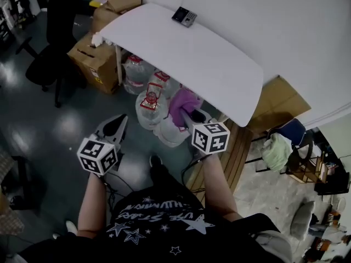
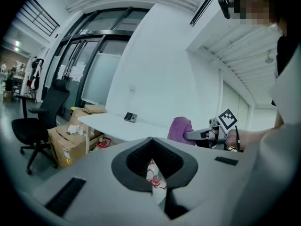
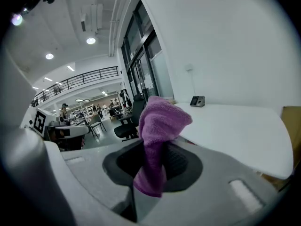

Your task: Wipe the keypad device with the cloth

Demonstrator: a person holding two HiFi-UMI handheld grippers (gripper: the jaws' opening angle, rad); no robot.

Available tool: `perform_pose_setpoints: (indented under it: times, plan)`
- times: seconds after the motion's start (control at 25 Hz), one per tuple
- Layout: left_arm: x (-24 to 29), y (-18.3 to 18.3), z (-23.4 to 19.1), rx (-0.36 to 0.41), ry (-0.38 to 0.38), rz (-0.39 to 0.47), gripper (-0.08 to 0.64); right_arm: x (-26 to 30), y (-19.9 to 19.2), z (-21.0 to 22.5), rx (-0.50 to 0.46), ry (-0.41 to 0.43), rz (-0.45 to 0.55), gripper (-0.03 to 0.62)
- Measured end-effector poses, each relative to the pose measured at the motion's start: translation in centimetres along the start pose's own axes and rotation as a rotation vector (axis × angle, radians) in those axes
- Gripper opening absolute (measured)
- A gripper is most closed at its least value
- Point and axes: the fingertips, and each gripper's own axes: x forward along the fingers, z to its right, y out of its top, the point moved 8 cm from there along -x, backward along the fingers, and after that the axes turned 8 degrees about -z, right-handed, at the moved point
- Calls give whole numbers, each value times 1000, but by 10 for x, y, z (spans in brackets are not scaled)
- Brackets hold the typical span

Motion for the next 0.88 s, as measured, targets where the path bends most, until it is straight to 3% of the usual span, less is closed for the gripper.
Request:
perform_pose_setpoints:
  times: [0.56,0.88]
  plan:
    - [105,52,-37,-27,87,0,6,79,63,102,23,60,-21,95]
    - [131,59,-48,-47,86,-14,6,97,72,122,38,78,-29,95]
